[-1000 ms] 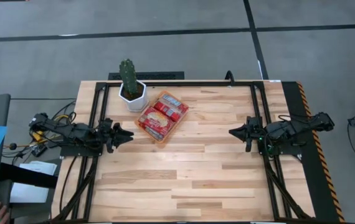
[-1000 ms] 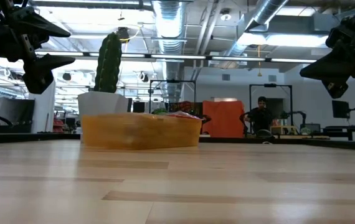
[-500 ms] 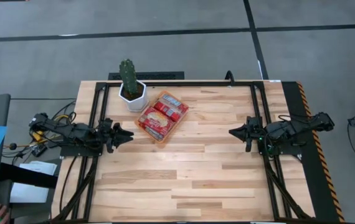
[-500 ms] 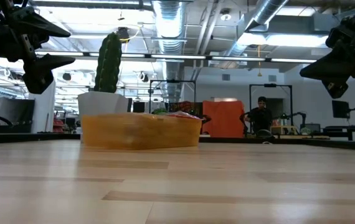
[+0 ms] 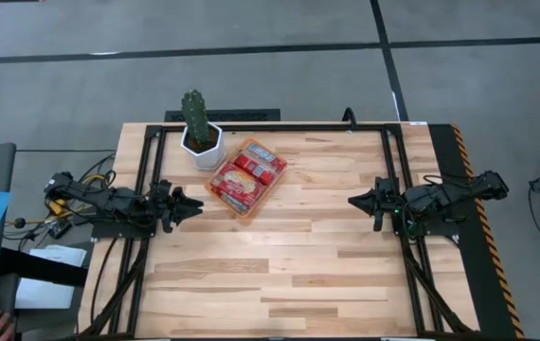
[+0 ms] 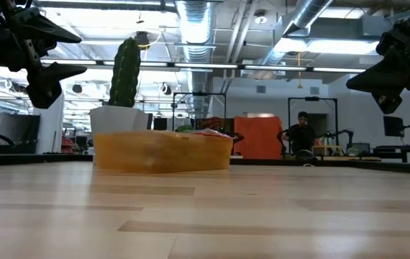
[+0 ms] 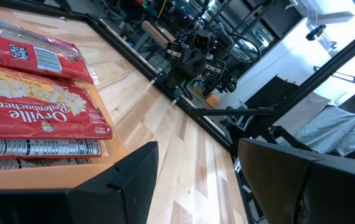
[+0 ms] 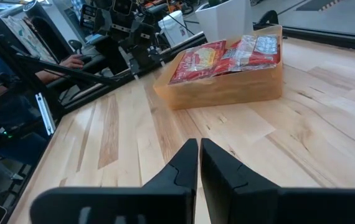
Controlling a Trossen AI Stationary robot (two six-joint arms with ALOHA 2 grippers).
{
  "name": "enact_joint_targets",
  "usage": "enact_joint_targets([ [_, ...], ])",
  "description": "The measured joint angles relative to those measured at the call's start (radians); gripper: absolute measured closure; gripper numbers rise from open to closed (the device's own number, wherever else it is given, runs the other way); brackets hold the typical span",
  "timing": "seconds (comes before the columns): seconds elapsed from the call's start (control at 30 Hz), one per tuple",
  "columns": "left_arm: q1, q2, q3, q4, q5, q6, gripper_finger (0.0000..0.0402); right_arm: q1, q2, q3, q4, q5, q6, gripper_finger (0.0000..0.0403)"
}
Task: Sort popcorn bags into baskets
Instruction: Return to Home Position
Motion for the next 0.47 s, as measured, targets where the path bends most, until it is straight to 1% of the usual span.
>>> enact_joint_targets([
  [0.47,0.0,0.0,0.0,0.0,0.0,0.0,0.019,0.0,0.0,0.0,0.0,0.0,0.0,0.0359],
])
